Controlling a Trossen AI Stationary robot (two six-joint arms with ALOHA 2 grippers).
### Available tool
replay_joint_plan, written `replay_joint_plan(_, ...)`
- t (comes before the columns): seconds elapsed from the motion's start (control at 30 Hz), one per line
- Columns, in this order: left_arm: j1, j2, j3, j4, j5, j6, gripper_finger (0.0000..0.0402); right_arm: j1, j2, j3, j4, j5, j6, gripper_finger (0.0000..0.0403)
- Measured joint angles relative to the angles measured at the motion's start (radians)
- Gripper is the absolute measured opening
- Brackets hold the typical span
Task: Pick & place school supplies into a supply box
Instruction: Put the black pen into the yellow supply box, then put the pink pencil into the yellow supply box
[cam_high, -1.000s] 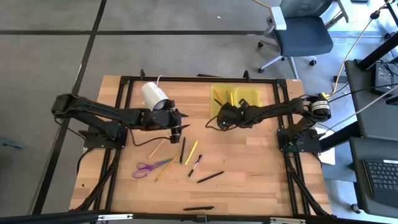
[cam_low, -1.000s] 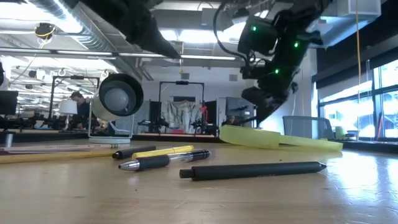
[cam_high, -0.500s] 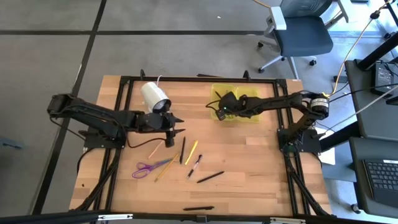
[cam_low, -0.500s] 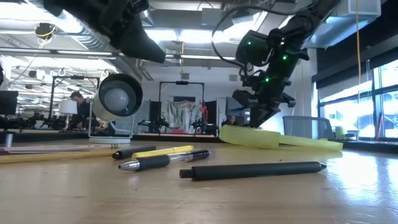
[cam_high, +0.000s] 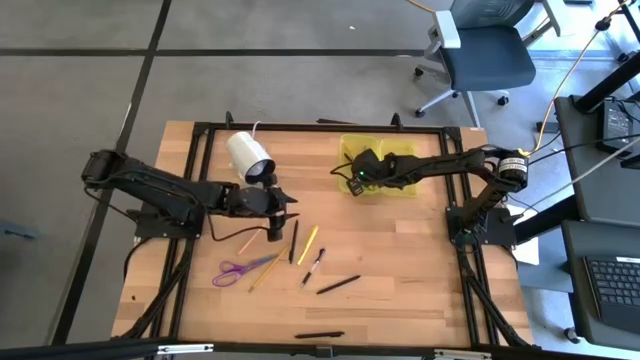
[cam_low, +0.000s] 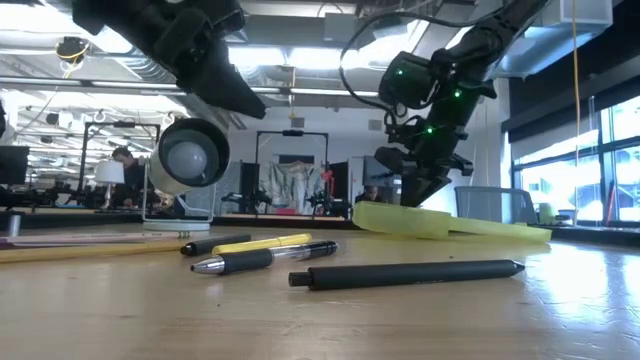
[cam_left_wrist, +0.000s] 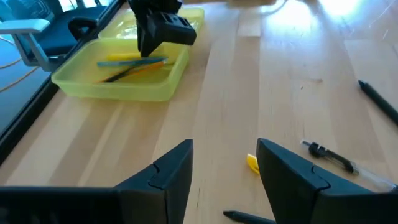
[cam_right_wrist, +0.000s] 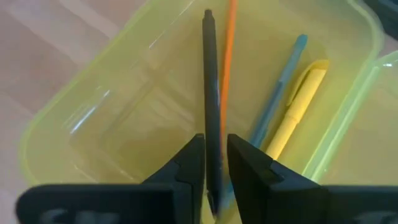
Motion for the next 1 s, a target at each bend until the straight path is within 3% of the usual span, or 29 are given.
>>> replay_joint_plan(0.2, 0.000, 0.055, 0.000, 0.001, 0.010, -0.039, 0.0167, 0.000, 0.000, 0.000, 0.000, -0.001, -0.062, 0.0106)
replay_joint_plan(0.43, -0.001, 0.115, 0.000, 0.005, 0.031, -0.228, 0.0161, 0.017, -0.044, 0.000, -0.025, 0.020, -0.244, 0.0123)
replay_joint_plan(0.57, -0.001, 0.140, 0.000, 0.005, 0.028, -0.307, 0.0158, 0.078, -0.135, 0.000, -0.112, 0.027, -0.243, 0.0124)
replay_joint_plan(0.73, -0.008, 0.144, 0.000, -0.015, 0.024, -0.283, 0.0153, 0.204, -0.237, -0.002, -0.202, 0.028, -0.196, 0.0124)
replay_joint_plan(1.0, -0.008, 0.134, 0.002, -0.177, -0.004, -0.344, 0.0138, 0.334, -0.322, -0.125, -0.165, 0.028, -0.188, 0.0124)
